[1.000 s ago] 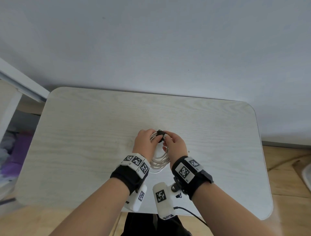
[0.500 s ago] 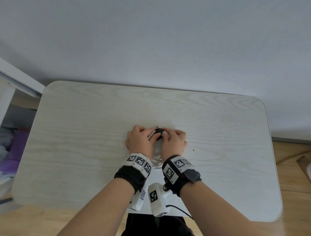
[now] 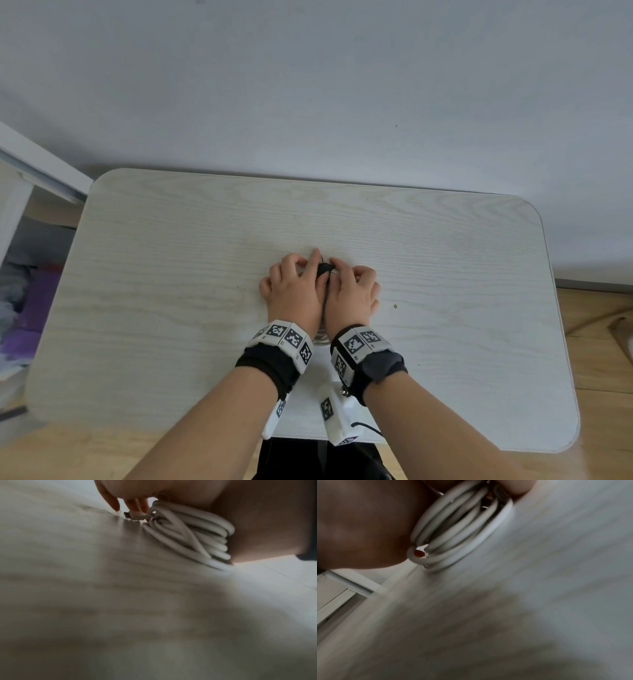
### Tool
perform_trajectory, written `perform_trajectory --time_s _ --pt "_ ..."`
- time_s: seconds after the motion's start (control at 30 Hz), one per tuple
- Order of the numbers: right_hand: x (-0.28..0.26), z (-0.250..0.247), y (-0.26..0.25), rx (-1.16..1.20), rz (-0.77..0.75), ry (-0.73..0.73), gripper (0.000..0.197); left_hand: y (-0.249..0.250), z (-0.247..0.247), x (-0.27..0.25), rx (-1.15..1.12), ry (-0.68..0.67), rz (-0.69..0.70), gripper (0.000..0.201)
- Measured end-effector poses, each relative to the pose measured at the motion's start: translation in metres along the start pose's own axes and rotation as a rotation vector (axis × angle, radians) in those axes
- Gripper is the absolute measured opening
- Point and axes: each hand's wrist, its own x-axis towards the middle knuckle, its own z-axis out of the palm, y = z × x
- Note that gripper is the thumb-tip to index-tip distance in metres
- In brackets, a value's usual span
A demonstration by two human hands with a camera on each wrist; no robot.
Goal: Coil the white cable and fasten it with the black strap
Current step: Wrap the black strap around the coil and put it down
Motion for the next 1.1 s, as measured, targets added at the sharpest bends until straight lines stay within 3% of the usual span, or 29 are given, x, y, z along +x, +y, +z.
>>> perform_trajectory --time_s 0.3,0.6,1.1 --pt "-0.003 -0.015 -0.002 -0.015 -0.047 -0.011 0.038 -0.003 -0.014 -0.002 0.011 -0.041 -0.021 0.058" --pt "-0.001 -0.038 -0.004 -0.130 -0.158 -0.058 0.046 -0.001 -0.038 -0.003 0.010 -0.051 -0.004 0.057" --pt "-0.005 -0.042 0.007 -0.314 -0.148 -0.172 0.075 -0.008 -0.033 -0.005 0.051 -0.185 0.049 0.065"
